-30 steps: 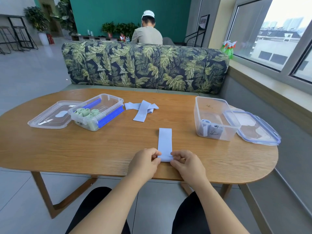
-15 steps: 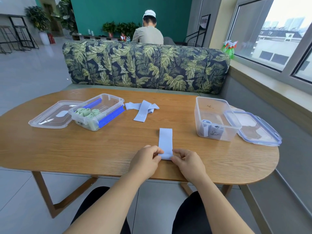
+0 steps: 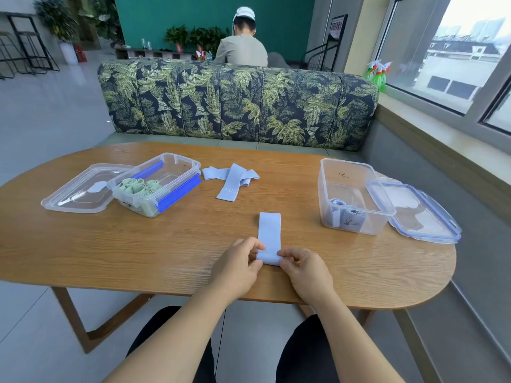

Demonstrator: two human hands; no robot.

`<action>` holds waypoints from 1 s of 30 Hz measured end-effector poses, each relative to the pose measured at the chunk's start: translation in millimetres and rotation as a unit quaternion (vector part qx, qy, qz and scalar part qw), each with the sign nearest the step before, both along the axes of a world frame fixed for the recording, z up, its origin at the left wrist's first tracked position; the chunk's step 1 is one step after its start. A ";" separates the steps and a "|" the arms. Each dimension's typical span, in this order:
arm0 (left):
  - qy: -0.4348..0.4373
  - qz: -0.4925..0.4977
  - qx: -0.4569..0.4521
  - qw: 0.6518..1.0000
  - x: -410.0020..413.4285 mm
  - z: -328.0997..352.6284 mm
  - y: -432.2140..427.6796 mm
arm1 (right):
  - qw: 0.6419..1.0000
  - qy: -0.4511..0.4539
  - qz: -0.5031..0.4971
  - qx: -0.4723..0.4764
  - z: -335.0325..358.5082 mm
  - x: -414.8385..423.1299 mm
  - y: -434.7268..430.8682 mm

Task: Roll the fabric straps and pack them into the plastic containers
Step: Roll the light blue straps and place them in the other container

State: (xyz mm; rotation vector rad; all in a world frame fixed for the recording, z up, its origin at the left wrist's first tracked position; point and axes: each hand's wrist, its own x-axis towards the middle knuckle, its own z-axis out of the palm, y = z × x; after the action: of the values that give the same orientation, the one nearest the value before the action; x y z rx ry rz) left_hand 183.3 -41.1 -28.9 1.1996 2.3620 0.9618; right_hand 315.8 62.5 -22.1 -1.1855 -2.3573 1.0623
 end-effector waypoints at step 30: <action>-0.062 0.002 -0.007 0.998 -14.4 -0.1 19.9 | 0.996 0.025 -0.061 -0.051 5.6 -10.6 2.4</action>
State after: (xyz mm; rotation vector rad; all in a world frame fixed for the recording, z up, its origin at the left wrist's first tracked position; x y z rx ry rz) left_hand 168.9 -21.2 -29.0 1.0982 2.2719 0.9907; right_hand 305.2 64.9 -16.5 -1.3062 -2.1853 1.1689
